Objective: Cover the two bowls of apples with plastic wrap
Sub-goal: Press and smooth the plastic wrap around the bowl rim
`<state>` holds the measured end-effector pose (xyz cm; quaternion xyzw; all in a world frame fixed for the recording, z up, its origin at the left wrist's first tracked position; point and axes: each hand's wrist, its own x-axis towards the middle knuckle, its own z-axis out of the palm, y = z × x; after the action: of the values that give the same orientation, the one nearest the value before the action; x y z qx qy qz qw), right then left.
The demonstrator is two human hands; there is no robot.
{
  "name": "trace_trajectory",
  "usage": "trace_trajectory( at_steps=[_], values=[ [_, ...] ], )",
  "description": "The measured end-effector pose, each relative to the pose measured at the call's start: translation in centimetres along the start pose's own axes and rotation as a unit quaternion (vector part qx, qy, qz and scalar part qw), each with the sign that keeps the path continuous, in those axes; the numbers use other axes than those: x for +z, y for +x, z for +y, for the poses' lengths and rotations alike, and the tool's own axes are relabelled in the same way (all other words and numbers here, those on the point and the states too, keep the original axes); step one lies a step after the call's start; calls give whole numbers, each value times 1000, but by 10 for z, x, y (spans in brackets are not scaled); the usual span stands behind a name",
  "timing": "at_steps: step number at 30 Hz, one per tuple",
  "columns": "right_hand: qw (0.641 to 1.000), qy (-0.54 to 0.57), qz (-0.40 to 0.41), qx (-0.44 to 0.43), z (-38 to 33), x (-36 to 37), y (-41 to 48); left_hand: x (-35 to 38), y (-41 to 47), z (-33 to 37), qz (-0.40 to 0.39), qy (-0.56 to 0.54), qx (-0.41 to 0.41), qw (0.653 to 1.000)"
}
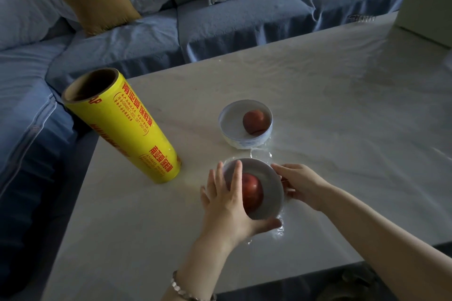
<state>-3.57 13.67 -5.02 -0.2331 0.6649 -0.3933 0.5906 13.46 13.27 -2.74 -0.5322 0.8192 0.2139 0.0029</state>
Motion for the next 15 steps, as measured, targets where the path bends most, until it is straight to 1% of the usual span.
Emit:
trace_trajectory(
  at_steps=[3, 5, 8, 12, 14, 15],
  values=[
    [1000, -18, -12, -2, -3, 0, 0, -5, 10, -2, -3, 41, 69, 997],
    [999, -38, -9, -20, -5, 1, 1, -5, 17, -4, -9, 54, 88, 995],
    [996, -55, 38, -54, -9, 2, 0, -1, 20, -8, 3, 60, 95, 994],
    [991, -57, 74, -96, -13, 0, -4, 1, 19, -10, 25, 49, 96, 994],
    [989, -63, 97, -93, -11, 4, -3, 2, 19, -10, 31, 44, 96, 994],
    [991, -49, 102, -75, -10, 6, -2, 2, 19, -10, 34, 42, 96, 994]
  ],
)
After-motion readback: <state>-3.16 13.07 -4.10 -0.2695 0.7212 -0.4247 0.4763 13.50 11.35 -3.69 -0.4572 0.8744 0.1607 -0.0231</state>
